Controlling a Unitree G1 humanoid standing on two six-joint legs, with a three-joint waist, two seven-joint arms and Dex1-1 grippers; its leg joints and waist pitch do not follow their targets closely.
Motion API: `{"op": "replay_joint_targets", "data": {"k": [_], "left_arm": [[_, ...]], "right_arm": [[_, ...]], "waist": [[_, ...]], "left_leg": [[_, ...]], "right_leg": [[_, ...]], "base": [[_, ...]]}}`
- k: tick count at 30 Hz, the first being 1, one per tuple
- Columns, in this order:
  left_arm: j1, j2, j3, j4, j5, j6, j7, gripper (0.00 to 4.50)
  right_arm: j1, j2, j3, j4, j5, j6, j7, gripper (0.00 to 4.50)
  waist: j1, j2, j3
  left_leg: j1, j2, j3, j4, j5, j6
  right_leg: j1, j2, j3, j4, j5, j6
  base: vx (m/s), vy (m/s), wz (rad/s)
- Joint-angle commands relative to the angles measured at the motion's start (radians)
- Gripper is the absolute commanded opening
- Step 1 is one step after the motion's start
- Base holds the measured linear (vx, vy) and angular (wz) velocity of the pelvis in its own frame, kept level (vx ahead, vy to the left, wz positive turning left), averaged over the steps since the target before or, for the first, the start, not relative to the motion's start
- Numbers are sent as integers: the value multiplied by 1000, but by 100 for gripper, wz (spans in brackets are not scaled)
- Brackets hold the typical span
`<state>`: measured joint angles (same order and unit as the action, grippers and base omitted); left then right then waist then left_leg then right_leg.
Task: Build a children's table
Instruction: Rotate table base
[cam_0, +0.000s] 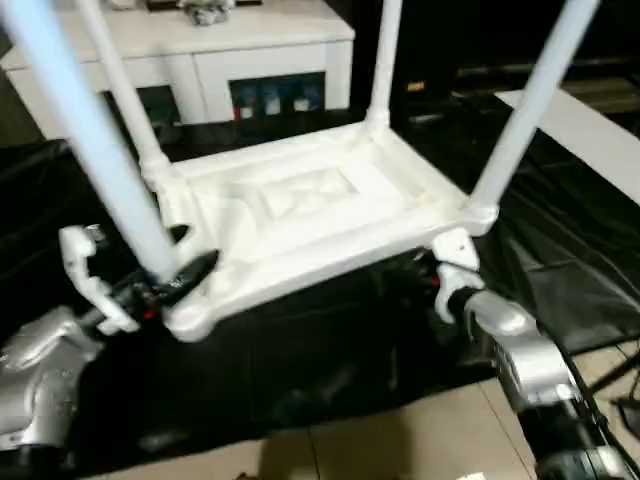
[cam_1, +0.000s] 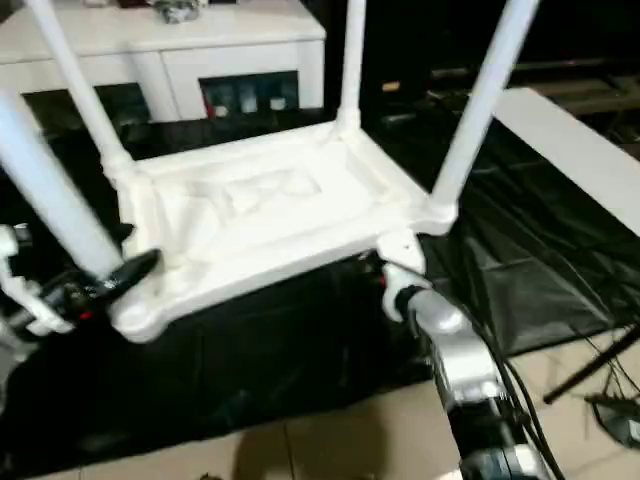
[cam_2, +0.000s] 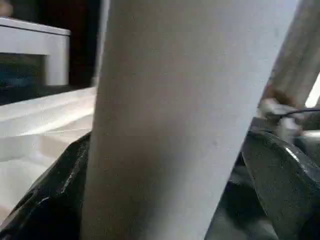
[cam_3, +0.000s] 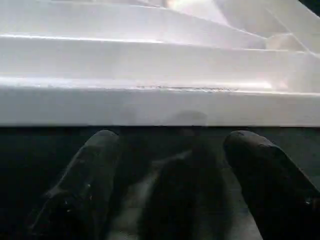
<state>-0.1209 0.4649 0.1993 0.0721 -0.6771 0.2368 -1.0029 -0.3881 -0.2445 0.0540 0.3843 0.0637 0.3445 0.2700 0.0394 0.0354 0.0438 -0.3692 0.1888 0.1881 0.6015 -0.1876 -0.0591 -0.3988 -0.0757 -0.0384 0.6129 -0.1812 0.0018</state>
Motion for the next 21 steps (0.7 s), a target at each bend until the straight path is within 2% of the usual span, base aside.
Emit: {"op": "replay_joint_targets", "data": {"k": [1,2,3,4,5,7,9,12,16,17,18,21], "left_arm": [[19,25,-79,-137,-89,120,-62,448],[20,25,-80,-139,-90,122,-63,448],[31,33,-99,-172,-107,152,-79,448],[33,34,-103,-178,-108,157,-80,448],[36,38,-116,-196,-110,166,-83,448],[34,35,-145,-233,-103,179,-85,448],[26,24,-146,-244,-109,191,-79,448],[10,15,-154,-262,-117,208,-70,448],[-12,14,-174,-298,-144,244,-64,448],[-24,11,-184,-311,-157,259,-70,448],[-34,10,-197,-320,-162,272,-74,448],[-45,-2,-214,-329,-159,280,-73,448]], "right_arm": [[-54,2,-34,98,-14,-18,-60,369],[-55,2,-35,100,-14,-18,-61,369],[-73,2,-40,134,-17,-25,-77,369],[-77,2,-41,142,-19,-26,-81,369],[-88,1,-43,164,-22,-29,-88,369],[-121,3,-50,232,-33,-27,-119,369],[-136,9,-56,262,-31,-41,-119,369],[-162,22,-61,306,-23,-61,-112,369],[-202,50,-54,378,-12,-98,-84,369],[-219,68,-44,413,-9,-127,-51,369],[-233,82,-30,441,-11,-157,-14,369],[-248,105,-5,479,-20,-182,45,369]], "waist": [[-4,8,-62],[-8,6,-61],[-5,6,-60],[-7,-1,-59],[-8,-4,-59],[-13,-3,-58],[-13,-7,-57],[-15,-7,-56],[-16,-4,-56],[-19,-3,-57],[-19,-4,-57],[-30,-7,-57]], "left_leg": [[23,29,-9,-76,-258,-36],[20,28,-10,-76,-249,-34],[22,27,-6,-75,-247,-29],[17,26,-6,-75,-239,-22],[17,26,-4,-74,-233,-21],[17,25,-4,-73,-237,-21],[18,24,-2,-72,-248,-25],[17,24,-4,-73,-256,-27],[20,25,-4,-73,-268,-31],[19,24,-3,-72,-274,-32],[18,24,-5,-73,-273,-33],[11,25,-5,-72,-261,-24]], "right_leg": [[30,-44,34,-61,-171,-229],[31,-42,33,-59,-162,-230],[29,-40,34,-62,-163,-225],[34,-40,34,-60,-162,-222],[34,-40,34,-62,-164,-218],[34,-40,35,-64,-188,-208],[34,-41,36,-67,-218,-201],[33,-40,35,-69,-252,-184],[30,-38,35,-68,-251,-189],[29,-38,34,-66,-246,-196],[31,-38,33,-66,-243,-197],[38,-41,34,-63,-211,-214]], "base": [[0,0,0],[0,0,0],[0,0,0],[0,0,0],[0,0,0],[0,0,0],[0,0,0],[0,0,0],[0,0,0],[0,0,0],[0,0,0],[0,0,0]]}}
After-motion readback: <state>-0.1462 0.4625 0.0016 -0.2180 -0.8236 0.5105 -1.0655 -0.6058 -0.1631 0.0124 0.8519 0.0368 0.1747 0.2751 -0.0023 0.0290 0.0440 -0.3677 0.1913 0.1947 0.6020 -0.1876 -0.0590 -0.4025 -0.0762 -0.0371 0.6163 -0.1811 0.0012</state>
